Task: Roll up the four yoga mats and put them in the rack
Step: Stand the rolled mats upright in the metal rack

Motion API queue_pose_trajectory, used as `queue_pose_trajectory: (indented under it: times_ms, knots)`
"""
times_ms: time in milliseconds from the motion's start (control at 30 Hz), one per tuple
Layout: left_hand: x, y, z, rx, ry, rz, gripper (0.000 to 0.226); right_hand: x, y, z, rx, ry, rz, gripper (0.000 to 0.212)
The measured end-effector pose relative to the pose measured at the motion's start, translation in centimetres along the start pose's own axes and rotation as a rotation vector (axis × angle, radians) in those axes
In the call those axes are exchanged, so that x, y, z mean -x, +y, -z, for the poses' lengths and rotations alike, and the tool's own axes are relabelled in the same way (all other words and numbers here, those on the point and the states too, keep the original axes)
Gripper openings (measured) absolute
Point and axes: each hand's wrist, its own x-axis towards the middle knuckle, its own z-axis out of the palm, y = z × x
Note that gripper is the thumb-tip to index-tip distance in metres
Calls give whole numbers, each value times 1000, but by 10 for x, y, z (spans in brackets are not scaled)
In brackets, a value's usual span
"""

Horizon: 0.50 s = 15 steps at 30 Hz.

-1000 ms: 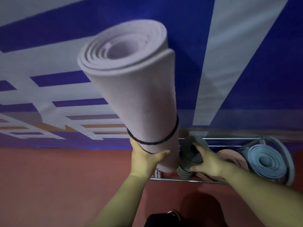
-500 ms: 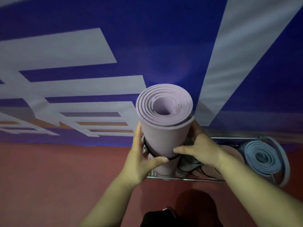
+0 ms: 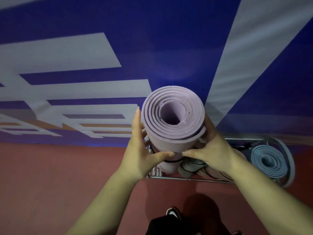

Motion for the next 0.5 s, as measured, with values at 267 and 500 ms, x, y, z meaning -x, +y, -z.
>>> queue_pose_trajectory:
  times_ms: [267,500]
  knots:
    - [-2,-26,-8,-57,-95,-6,127,-4,38,-11,109,-51,-114,138]
    - [12,-80,-19,-304,-163,140,137,-2,79,-13,561,-133,-175,122]
